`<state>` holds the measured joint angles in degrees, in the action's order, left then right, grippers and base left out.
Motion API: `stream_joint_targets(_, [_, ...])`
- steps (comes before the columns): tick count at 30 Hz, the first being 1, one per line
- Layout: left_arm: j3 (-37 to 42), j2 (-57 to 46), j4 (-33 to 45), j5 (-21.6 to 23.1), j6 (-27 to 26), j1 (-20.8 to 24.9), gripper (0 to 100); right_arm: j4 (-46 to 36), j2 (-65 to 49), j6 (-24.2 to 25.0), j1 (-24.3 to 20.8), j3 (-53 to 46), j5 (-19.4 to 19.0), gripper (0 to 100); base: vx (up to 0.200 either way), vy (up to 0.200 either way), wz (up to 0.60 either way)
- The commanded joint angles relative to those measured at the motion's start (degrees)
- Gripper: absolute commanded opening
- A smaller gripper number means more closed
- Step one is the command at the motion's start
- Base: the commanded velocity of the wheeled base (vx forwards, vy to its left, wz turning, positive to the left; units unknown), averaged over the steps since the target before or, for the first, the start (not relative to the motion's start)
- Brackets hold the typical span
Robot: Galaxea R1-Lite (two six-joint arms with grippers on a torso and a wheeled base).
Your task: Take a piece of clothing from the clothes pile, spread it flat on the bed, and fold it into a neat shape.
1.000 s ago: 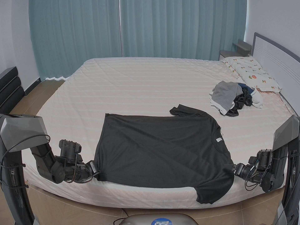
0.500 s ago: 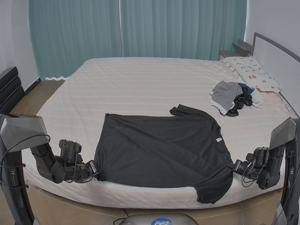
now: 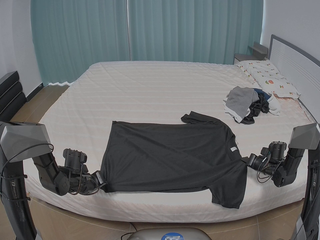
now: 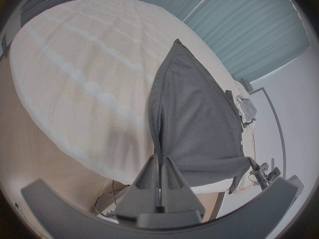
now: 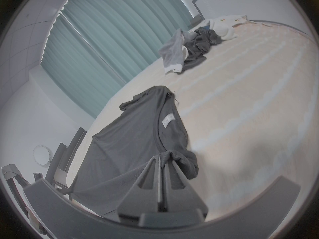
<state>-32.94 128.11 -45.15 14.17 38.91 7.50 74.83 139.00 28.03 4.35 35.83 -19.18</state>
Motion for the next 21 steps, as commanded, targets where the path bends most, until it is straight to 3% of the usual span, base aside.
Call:
stream_joint_targets(1, [-0.02, 0.03, -0.02, -0.02, -0.06, -0.03, 0, -3.11, -0.66, 0.01, -0.84, 4.43, 0.02, 0, 0.0, 0.0, 0.0])
stream_joint_targets(4, [-0.02, 0.03, -0.02, -0.02, -0.06, 0.06, 0, -6.01, -0.39, 0.01, -1.01, 5.83, -0.07, 0, 0.0, 0.0, 0.0])
stream_joint_targets(5, [-0.11, 0.03, -0.02, -0.02, 0.02, -0.03, 0, -6.27, 0.4, -0.34, -1.01, 5.83, -0.25, 100, 0.0, 0.0, 0.0])
stream_joint_targets(13, [-0.02, 0.03, -0.11, -0.02, -0.06, 0.06, 0, -5.83, 1.28, -2.01, -0.31, 3.81, -0.25, 100, 0.0, 0.0, 0.0])
stream_joint_targets(21, [-0.02, 0.03, -0.11, -0.02, -0.06, 0.06, 0, -1.35, -3.47, -2.36, 2.42, -5.42, -1.3, 100, 0.0, 0.0, 0.0])
